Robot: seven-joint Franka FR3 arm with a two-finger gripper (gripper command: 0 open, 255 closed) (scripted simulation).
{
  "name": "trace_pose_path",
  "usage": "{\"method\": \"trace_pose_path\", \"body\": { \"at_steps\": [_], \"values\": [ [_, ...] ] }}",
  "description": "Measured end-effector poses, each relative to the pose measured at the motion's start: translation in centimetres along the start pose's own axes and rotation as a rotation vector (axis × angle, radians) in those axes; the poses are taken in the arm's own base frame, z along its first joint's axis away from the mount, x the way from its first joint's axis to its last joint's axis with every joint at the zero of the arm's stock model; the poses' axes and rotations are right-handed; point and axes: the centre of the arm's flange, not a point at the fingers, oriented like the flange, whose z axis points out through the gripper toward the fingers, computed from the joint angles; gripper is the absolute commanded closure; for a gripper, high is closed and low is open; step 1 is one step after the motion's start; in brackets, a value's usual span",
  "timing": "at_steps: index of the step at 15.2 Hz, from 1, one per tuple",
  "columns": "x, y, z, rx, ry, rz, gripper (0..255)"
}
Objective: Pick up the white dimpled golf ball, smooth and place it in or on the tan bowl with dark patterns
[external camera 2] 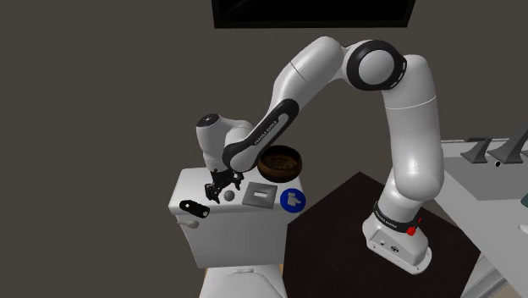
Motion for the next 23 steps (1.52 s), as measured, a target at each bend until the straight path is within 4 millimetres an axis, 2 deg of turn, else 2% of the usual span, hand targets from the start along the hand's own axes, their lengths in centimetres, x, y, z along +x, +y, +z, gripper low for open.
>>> {"method": "trace_pose_path", "body": {
  "at_steps": [11, 23],
  "values": [
    [0.0, 0.0, -0.3, 0.000, 0.000, 0.000, 255],
    [0.1, 0.6, -6.2, 0.000, 0.000, 0.000, 255]
  ]
}}
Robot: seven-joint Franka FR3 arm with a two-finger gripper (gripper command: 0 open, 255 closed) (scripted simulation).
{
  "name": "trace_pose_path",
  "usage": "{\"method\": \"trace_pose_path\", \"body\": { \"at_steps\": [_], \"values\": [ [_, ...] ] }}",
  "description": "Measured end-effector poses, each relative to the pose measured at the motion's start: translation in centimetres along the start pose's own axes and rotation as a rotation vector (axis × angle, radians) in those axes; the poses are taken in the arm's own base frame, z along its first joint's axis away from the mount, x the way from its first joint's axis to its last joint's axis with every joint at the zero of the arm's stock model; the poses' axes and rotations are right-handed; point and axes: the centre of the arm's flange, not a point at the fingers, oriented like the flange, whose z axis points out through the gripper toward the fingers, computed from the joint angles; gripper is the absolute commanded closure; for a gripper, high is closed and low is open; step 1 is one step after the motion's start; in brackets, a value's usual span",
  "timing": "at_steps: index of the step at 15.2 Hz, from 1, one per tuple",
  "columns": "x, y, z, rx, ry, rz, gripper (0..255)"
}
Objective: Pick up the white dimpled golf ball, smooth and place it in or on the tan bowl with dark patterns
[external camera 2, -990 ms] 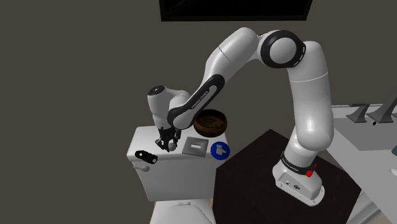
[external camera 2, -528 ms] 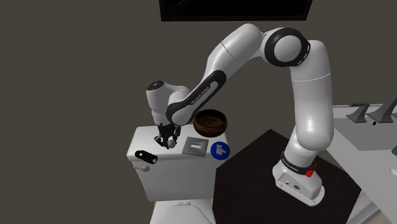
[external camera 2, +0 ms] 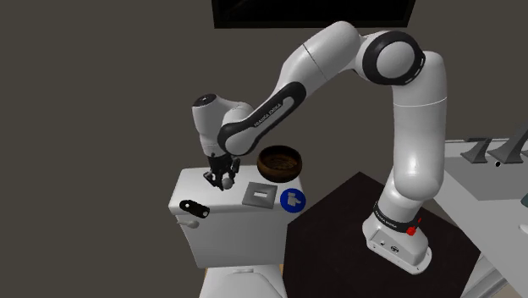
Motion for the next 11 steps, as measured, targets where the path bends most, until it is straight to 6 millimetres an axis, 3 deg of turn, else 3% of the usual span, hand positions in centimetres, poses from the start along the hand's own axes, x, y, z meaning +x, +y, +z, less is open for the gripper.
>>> {"method": "trace_pose_path", "body": {
  "at_steps": [11],
  "values": [
    [-0.1, 0.6, -5.8, 0.000, 0.000, 0.000, 255]
  ]
}}
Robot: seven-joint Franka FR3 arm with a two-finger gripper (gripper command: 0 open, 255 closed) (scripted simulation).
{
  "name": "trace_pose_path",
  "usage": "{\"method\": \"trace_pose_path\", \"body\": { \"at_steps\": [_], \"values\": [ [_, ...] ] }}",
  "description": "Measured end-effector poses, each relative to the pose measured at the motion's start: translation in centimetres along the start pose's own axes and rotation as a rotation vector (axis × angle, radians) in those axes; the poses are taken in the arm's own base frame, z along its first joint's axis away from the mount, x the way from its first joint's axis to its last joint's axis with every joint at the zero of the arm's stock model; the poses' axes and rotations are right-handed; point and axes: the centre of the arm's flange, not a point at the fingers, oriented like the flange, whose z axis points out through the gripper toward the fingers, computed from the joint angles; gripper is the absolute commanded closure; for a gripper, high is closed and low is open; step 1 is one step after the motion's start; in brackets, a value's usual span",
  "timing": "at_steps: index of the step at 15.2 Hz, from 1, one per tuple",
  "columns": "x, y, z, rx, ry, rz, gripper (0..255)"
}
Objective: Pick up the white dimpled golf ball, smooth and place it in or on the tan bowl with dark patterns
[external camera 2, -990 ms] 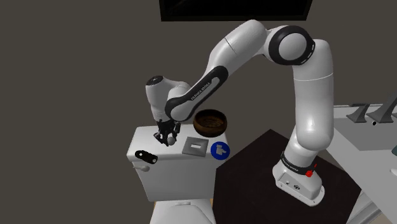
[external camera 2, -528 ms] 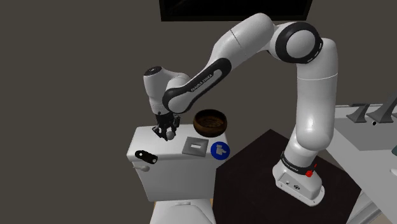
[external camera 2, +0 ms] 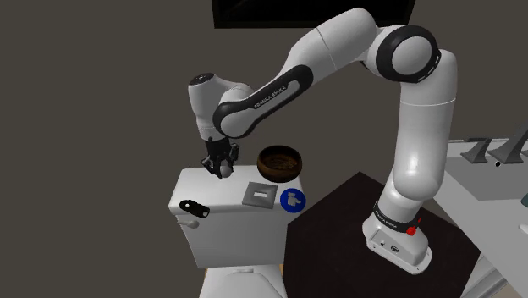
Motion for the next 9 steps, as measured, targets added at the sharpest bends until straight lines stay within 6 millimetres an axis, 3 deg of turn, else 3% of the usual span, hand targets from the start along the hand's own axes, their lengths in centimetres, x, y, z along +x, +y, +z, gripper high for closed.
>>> {"method": "trace_pose_path", "body": {
  "at_steps": [9],
  "values": [
    [-0.1, 0.4, -4.8, 0.000, 0.000, 0.000, 255]
  ]
}}
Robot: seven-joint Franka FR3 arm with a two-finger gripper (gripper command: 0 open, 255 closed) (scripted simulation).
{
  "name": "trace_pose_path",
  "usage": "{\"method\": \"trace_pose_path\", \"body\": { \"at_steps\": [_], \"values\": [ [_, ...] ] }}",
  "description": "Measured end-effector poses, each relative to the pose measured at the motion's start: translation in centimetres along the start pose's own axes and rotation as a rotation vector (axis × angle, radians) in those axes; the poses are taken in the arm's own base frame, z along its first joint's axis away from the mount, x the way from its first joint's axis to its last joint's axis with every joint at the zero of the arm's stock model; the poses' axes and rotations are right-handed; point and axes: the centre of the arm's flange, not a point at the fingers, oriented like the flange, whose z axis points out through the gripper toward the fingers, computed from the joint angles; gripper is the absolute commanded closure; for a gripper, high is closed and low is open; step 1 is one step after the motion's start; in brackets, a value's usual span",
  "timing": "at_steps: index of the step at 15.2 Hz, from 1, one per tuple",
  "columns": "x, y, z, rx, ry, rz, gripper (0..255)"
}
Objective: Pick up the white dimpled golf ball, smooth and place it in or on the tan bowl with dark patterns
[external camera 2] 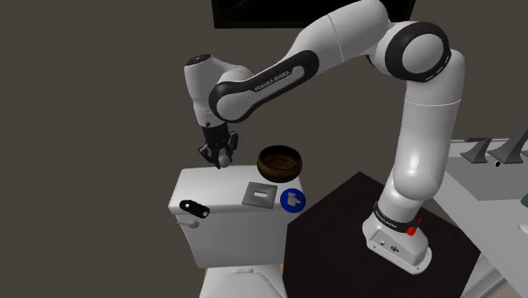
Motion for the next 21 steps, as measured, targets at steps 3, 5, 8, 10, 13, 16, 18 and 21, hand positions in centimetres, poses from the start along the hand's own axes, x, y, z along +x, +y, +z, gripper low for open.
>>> {"method": "trace_pose_path", "body": {
  "at_steps": [3, 5, 8, 10, 13, 16, 18, 21],
  "values": [
    [-0.2, 2.9, -0.1, 0.000, 0.000, 0.001, 255],
    [-0.3, 5.0, -0.1, -0.001, 0.000, 0.000, 255],
    [-0.7, 8.7, 0.5, -0.001, 0.000, 0.001, 255],
    [-1.1, 11.5, 0.5, -0.001, -0.001, 0.001, 255],
    [-1.2, 15.8, 0.7, -0.001, -0.001, 0.002, 255],
    [-1.7, 19.8, 1.2, -0.001, 0.000, 0.002, 255],
    [-1.7, 22.5, 1.2, -0.001, 0.000, 0.002, 255],
    [-1.9, 24.7, 1.9, 0.000, -0.001, 0.001, 255]
  ]
}}
